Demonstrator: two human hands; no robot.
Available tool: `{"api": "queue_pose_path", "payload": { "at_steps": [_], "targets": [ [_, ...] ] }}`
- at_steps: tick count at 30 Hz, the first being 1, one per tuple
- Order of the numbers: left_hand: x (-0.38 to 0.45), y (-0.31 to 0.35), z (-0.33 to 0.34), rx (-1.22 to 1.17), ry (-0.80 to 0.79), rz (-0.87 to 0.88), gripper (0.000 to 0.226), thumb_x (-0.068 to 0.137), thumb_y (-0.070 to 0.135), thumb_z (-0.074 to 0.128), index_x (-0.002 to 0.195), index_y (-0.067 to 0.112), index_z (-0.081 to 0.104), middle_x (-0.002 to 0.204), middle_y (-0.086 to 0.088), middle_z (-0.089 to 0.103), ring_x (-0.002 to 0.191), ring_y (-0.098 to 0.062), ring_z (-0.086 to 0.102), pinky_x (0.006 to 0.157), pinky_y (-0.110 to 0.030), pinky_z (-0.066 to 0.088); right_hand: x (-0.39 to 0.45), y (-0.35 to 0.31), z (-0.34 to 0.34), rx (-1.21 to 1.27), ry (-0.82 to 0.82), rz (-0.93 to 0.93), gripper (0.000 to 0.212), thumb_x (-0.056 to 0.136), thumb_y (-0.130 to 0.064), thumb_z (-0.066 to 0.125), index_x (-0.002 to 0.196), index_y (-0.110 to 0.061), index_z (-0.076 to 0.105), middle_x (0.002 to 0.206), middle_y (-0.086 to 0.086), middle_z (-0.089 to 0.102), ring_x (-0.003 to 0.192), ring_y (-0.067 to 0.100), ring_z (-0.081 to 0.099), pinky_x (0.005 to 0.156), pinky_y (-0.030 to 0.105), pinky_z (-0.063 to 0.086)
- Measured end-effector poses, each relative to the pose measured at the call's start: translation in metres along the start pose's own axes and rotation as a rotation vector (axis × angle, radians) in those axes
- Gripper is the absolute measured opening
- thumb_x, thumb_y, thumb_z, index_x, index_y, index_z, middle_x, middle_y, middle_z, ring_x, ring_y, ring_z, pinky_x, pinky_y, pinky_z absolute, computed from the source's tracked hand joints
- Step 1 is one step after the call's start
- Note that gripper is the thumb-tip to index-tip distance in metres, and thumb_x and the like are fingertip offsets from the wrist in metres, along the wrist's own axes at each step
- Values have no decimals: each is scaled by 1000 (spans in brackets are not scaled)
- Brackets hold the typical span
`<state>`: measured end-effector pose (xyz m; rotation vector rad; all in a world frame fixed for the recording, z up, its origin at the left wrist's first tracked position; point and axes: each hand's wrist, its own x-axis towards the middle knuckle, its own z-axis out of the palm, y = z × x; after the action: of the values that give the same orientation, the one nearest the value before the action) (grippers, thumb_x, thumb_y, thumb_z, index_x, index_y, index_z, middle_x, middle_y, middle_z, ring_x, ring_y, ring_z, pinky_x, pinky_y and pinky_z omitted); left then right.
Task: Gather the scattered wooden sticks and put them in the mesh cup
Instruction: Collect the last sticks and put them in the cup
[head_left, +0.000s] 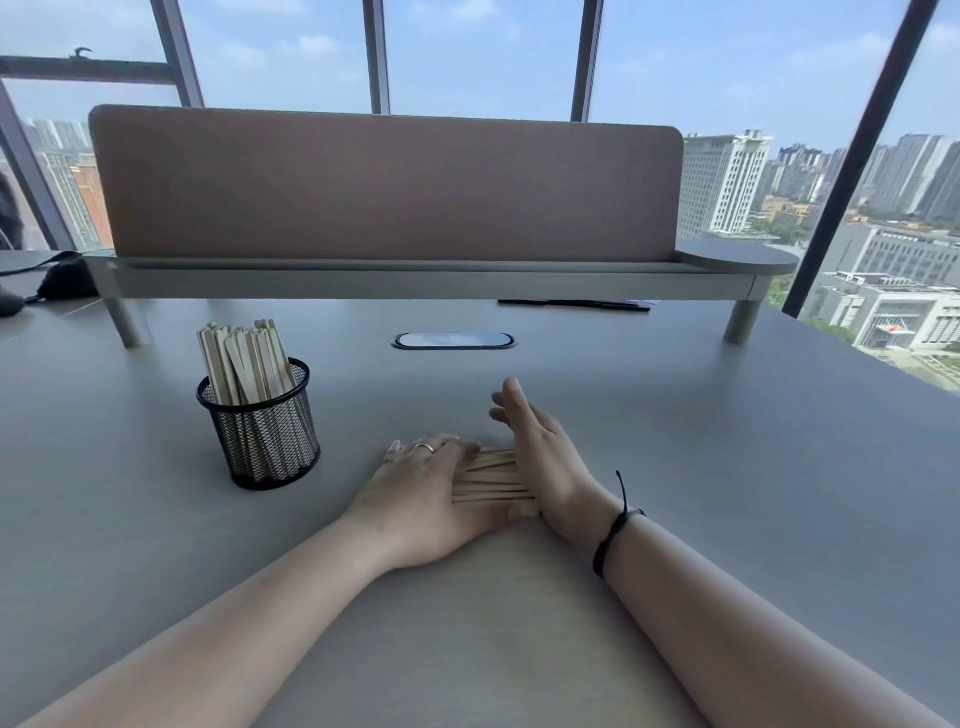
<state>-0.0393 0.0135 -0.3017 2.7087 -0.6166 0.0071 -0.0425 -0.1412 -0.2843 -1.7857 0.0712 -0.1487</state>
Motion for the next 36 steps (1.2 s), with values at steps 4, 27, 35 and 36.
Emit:
{"api": "queue_pose_path", "payload": {
  "at_steps": [4, 27, 35, 36],
  "targets": [
    [0, -3, 1, 97, -91, 11, 87, 80, 85, 33, 154, 40, 23, 166, 9, 17, 153, -13, 8, 124, -43, 0, -3, 0, -4, 44, -67, -13, 57, 96, -63, 37, 132, -24, 58, 130, -9, 60, 125, 6, 50, 101, 26, 33],
    [4, -14, -2, 32, 34, 64, 78, 66, 75, 38, 131, 35, 55, 124, 0, 48, 121, -25, 46, 104, -35, 34, -11, 16, -4, -863, -233, -375, 77, 86, -77, 24, 145, -31, 43, 128, -5, 55, 127, 18, 44, 107, 35, 35],
    [5, -11, -2, 75, 0, 83, 78, 70, 78, 39, 134, 37, 52, 125, 2, 46, 123, -22, 42, 107, -35, 30, -10, 14, -3, -804, -208, -348, 81, 83, -80, 18, 142, -32, 47, 122, -4, 57, 124, 19, 45, 106, 38, 36],
    [5, -11, -2, 75, 0, 82, 76, 71, 78, 41, 135, 38, 51, 125, 2, 46, 124, -21, 41, 108, -35, 30, -10, 14, -2, -801, -204, -344, 82, 83, -80, 18, 142, -32, 47, 121, -4, 56, 124, 19, 45, 106, 38, 36]
  ]
}}
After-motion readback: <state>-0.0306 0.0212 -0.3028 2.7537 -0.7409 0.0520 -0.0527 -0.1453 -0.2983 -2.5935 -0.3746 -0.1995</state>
